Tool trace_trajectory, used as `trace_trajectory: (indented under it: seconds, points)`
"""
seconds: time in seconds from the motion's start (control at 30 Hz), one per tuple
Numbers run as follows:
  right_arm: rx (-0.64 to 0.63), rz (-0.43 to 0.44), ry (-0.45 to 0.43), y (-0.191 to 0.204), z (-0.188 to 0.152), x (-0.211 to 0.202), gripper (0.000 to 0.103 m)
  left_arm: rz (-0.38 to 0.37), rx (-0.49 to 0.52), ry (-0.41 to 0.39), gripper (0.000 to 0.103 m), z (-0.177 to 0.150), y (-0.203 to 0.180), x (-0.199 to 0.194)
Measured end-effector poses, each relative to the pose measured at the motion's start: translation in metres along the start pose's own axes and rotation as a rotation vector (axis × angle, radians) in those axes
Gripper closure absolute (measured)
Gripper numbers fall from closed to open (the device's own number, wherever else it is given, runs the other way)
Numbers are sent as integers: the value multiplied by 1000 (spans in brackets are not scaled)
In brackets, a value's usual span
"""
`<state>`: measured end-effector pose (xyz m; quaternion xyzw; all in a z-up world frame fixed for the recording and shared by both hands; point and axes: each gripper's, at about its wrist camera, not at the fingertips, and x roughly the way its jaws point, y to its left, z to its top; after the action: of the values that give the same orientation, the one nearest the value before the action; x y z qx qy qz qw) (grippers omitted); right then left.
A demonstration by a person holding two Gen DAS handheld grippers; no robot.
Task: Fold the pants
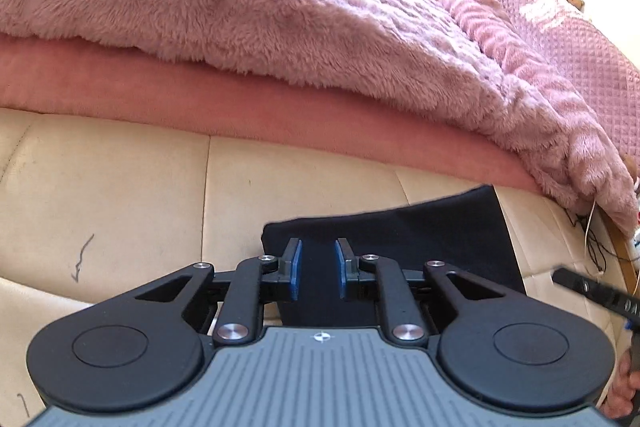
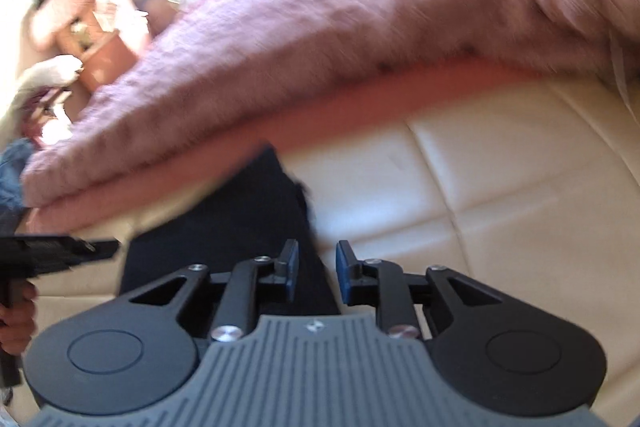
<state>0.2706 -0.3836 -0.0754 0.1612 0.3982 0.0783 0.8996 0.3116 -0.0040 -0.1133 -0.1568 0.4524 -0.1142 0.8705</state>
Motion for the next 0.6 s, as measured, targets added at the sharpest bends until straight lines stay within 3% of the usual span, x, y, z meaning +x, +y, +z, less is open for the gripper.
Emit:
trace_trajectory:
  seconds: [0.1, 0.23, 0.43, 0.6]
  points:
    - [-98, 58, -20, 27, 17, 27, 96, -25, -22, -12, 85, 0, 6, 4]
    - [-152, 47, -13, 45, 28, 66, 99, -19, -31, 10, 90, 4, 13, 21]
    - [-139, -23, 70, 24, 20, 114, 103, 20, 7, 41, 94, 5, 14, 43]
    - [-134, -24, 71, 18, 19, 119, 103, 54, 23, 49, 95, 6, 7, 43]
